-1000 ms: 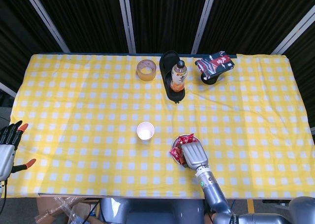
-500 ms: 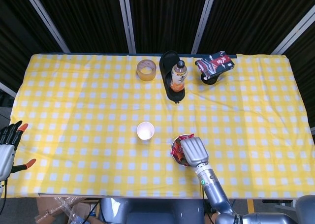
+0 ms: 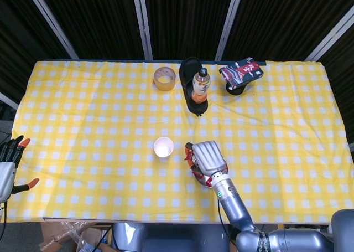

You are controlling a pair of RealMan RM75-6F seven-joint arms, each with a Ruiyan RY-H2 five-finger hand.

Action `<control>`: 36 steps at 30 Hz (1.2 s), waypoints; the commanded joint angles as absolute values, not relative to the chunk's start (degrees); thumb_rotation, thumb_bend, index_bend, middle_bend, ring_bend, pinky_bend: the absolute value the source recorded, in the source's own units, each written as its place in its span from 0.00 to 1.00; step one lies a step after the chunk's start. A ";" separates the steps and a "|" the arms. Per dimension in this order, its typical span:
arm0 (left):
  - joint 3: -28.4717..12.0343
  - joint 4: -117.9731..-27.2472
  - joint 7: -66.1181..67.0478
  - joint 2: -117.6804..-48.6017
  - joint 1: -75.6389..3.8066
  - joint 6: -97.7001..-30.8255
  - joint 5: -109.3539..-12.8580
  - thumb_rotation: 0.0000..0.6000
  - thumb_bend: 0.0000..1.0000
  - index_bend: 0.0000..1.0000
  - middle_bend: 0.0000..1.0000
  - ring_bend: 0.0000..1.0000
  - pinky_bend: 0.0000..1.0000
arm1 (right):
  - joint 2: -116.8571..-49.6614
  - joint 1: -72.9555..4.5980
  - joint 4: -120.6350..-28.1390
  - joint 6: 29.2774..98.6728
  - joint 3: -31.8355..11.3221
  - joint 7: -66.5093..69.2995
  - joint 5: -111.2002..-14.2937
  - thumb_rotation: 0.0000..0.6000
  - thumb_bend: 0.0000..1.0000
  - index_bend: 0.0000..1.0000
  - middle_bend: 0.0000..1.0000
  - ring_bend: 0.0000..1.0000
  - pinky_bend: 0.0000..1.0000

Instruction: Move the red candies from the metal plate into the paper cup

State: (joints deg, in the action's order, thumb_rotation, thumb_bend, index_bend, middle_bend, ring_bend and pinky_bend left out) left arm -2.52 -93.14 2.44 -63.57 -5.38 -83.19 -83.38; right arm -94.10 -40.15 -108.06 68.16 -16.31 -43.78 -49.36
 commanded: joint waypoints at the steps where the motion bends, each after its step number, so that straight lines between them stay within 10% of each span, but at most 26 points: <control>1: -2.65 -93.13 2.23 -63.48 -5.44 -83.02 -83.07 1.00 0.05 0.00 0.00 0.00 0.00 | -96.55 -42.99 -105.98 66.88 -18.37 -44.39 -47.02 1.00 0.54 0.59 0.89 0.92 0.95; 20: -2.95 -94.35 0.00 -62.25 -5.97 -80.70 -81.07 1.00 0.05 0.00 0.00 0.00 0.00 | -105.18 -54.37 -93.50 63.96 -23.55 -44.46 -40.58 1.00 0.55 0.59 0.89 0.92 0.95; 36: -2.95 -94.76 0.26 -62.15 -6.06 -80.34 -80.57 1.00 0.05 0.00 0.00 0.00 0.00 | -105.60 -55.06 -93.49 65.03 -20.70 -42.73 -40.83 1.00 0.48 0.34 0.89 0.92 0.95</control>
State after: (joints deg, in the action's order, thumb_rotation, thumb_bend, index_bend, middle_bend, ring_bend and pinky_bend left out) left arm -2.95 -94.76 0.26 -62.15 -6.06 -80.35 -80.56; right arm -105.63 -55.04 -93.37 64.93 -20.80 -42.76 -40.76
